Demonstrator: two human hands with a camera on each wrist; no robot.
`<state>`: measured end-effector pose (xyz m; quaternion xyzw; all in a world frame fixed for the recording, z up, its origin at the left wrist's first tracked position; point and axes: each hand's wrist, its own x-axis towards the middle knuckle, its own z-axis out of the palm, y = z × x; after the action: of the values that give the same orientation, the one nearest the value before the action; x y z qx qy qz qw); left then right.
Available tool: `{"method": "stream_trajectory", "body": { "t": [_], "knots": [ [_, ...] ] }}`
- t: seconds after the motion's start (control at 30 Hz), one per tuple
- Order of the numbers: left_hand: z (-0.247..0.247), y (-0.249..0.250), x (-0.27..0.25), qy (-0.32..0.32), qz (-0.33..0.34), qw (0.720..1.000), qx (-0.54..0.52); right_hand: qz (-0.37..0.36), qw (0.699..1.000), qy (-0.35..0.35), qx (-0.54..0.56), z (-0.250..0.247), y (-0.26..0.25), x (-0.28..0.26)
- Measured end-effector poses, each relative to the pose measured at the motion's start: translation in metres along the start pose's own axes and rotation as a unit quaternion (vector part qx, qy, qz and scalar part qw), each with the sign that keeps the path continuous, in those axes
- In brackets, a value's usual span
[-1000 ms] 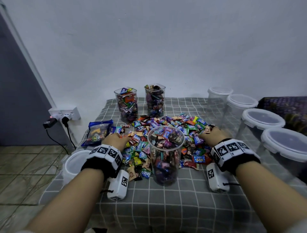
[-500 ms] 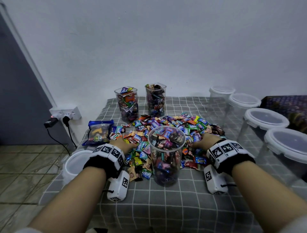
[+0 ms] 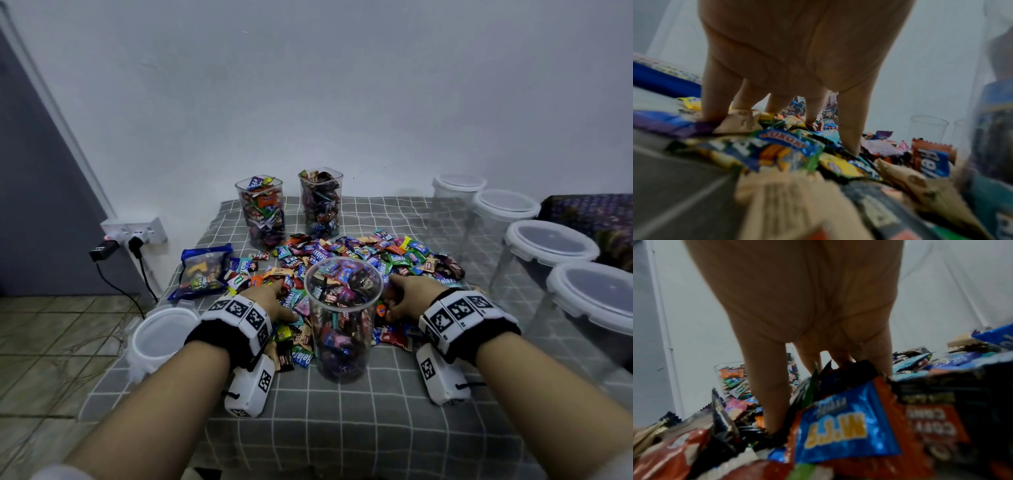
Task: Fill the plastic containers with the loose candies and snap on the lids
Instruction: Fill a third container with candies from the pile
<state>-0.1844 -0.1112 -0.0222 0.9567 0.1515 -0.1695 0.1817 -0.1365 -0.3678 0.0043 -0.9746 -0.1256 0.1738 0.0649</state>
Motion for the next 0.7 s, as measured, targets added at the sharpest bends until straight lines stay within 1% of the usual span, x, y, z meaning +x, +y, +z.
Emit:
{"method": "stream_trajectory", "body": {
  "t": [0.07, 0.2, 0.3, 0.4, 0.57, 0.7],
  "knots": [
    [0.0, 0.003, -0.001, 0.014, 0.013, 1.0, 0.014, -0.006, 1.0, 0.008, -0.009, -0.001, -0.001, -0.001],
    [-0.001, 0.01, -0.009, 0.054, 0.018, 0.997, 0.053, -0.026, 0.998, 0.041, -0.027, 0.001, -0.002, 0.001],
    [-0.003, 0.012, -0.012, 0.067, 0.026, 0.996, 0.049, -0.038, 0.996, 0.075, -0.025, 0.001, -0.002, 0.002],
    [-0.005, 0.009, -0.015, 0.085, 0.026, 0.996, 0.018, -0.03, 0.995, 0.099, -0.007, 0.0, -0.003, 0.002],
    [-0.008, 0.012, -0.02, 0.106, 0.021, 0.994, 0.013, -0.022, 0.992, 0.12, 0.016, 0.003, -0.003, 0.005],
    [-0.007, 0.016, -0.024, 0.148, 0.02, 0.989, 0.019, -0.014, 0.986, 0.158, 0.049, 0.003, -0.004, 0.004]
  ]
}}
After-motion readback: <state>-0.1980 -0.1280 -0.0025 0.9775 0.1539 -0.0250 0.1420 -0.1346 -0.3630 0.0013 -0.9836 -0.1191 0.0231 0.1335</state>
